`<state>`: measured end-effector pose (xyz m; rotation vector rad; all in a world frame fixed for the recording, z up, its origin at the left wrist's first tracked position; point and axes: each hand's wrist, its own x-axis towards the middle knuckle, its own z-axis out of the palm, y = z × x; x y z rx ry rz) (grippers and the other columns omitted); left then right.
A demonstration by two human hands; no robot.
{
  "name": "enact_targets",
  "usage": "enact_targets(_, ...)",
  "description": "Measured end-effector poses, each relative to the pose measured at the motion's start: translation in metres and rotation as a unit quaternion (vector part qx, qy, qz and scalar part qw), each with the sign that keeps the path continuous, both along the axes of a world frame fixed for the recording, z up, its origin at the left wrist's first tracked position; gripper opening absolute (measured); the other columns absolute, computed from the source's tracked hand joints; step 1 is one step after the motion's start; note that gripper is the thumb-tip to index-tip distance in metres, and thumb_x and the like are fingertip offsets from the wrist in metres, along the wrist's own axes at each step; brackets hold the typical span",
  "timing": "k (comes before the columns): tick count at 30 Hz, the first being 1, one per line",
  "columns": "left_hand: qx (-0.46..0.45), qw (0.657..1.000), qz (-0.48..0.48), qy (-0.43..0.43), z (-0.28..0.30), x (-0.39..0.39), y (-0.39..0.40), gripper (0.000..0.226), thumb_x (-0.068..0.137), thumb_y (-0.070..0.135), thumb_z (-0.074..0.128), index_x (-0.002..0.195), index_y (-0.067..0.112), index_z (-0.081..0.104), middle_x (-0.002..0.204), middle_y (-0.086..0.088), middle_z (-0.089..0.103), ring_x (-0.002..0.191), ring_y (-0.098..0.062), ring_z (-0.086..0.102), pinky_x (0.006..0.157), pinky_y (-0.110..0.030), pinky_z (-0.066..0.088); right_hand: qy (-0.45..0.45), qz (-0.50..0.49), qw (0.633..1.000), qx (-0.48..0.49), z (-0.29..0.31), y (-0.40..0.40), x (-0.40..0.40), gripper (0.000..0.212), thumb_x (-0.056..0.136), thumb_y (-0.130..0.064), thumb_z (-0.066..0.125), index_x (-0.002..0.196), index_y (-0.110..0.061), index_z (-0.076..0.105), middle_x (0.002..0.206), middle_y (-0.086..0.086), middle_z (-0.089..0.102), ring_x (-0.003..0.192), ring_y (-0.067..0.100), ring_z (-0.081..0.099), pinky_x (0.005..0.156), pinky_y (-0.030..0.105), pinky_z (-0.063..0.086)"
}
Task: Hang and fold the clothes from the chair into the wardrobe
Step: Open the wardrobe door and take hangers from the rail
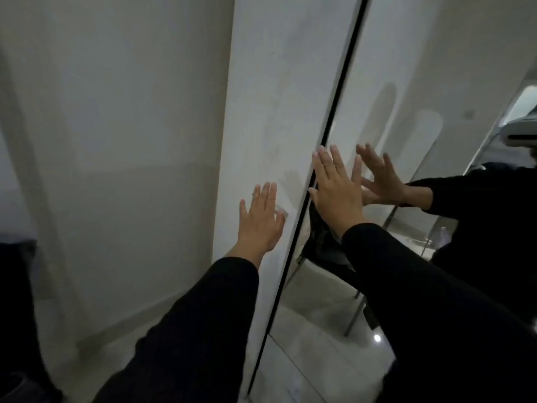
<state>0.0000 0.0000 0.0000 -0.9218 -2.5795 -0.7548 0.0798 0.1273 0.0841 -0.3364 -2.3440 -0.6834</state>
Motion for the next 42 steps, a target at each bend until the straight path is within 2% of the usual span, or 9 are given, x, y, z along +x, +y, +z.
enact_targets(7,-0.065,0.996,-0.001,-0.060,-0.025,-0.039,0.054,0.061,0.102,0.037,0.021,0.151,0.016,-0.006,0.160,0.001,-0.004,0.147,-0.017,-0.007,0.117,-0.048,0.001,-0.048,-0.026,0.997,0.063,0.000,0.041,-0.051,0.070,0.099,-0.035,0.040,0.152,-0.008,0.003,0.161,0.008,-0.003,0.148,0.024,-0.006,0.113,0.057,-0.008)
enact_targets(10,-0.094,0.992,-0.001,-0.081,-0.029,-0.052,0.072,0.061,0.101,0.037,0.020,0.151,0.016,-0.009,0.160,0.002,-0.003,0.147,-0.019,-0.008,0.117,-0.049,0.001,-0.033,0.019,0.998,0.056,-0.002,0.053,-0.060,0.071,0.097,-0.023,0.050,0.151,-0.005,0.008,0.159,0.010,-0.004,0.145,0.021,-0.012,0.105,0.046,-0.030)
enact_targets(17,-0.120,0.987,0.031,-0.104,-0.041,-0.054,0.092,0.067,0.101,0.039,0.019,0.149,0.008,-0.016,0.158,-0.007,0.007,0.147,-0.023,0.003,0.115,-0.053,0.008,0.019,0.096,0.991,0.088,0.002,0.066,-0.063,0.075,0.064,-0.004,0.083,0.131,0.009,0.050,0.138,0.028,0.047,0.126,0.047,0.045,0.110,0.036,-0.011)
enact_targets(21,-0.081,0.993,0.026,-0.080,-0.036,-0.057,0.086,0.069,0.098,0.044,0.025,0.151,0.008,-0.001,0.147,-0.012,0.032,0.138,-0.025,0.027,0.114,-0.051,0.011,0.010,0.111,0.991,0.076,0.000,0.066,-0.064,0.068,0.090,-0.014,0.062,0.146,0.003,0.028,0.155,0.020,0.020,0.143,0.039,0.017,0.105,0.032,-0.027)
enact_targets(23,-0.085,0.993,0.020,-0.076,-0.034,-0.058,0.077,0.078,0.094,0.056,0.025,0.151,0.008,0.001,0.147,-0.010,0.035,0.139,-0.025,0.026,0.116,-0.049,0.010,-0.008,0.101,0.993,0.061,0.000,0.061,-0.065,0.068,0.094,-0.021,0.056,0.149,0.000,0.021,0.158,0.016,0.013,0.146,0.034,0.010,0.112,0.044,-0.017)
enact_targets(25,-0.087,0.994,0.020,-0.068,-0.034,-0.058,0.067,0.089,0.089,0.067,0.027,0.151,0.009,0.001,0.148,-0.009,0.034,0.140,-0.024,0.024,0.116,-0.048,0.009,-0.018,0.087,0.994,0.063,-0.002,0.054,-0.070,0.071,0.093,-0.025,0.058,0.148,0.000,0.021,0.158,0.015,0.016,0.146,0.031,0.013,0.115,0.056,-0.001)
enact_targets(33,-0.096,0.995,0.018,-0.038,-0.034,-0.060,0.014,0.084,0.091,0.063,0.034,0.150,0.011,0.006,0.141,-0.011,0.043,0.135,-0.026,0.033,0.116,-0.050,0.014,0.015,0.068,0.998,0.008,0.007,-0.001,-0.075,0.094,0.082,-0.049,0.052,0.152,-0.007,0.004,0.161,0.010,0.001,0.148,0.025,0.001,0.111,0.051,-0.010)
enact_targets(37,-0.090,0.995,0.008,-0.043,-0.036,-0.067,-0.017,0.083,0.090,0.063,0.037,0.150,0.013,0.008,0.142,-0.011,0.043,0.135,-0.026,0.033,0.116,-0.051,0.018,0.025,0.054,0.998,-0.014,0.009,-0.033,-0.075,0.114,0.071,-0.046,0.073,0.152,-0.008,0.004,0.161,0.009,0.004,0.148,0.025,0.004,0.112,0.051,-0.006)
enact_targets(42,-0.126,0.992,0.021,-0.022,-0.038,-0.074,-0.064,0.076,0.091,0.061,0.035,0.149,0.019,0.011,0.139,-0.007,0.047,0.132,-0.026,0.039,0.113,-0.053,0.016,0.021,0.078,0.996,-0.032,0.006,-0.075,-0.085,0.111,0.074,-0.052,0.069,0.152,-0.010,0.001,0.161,0.008,0.003,0.148,0.024,0.003,0.113,0.049,-0.007)
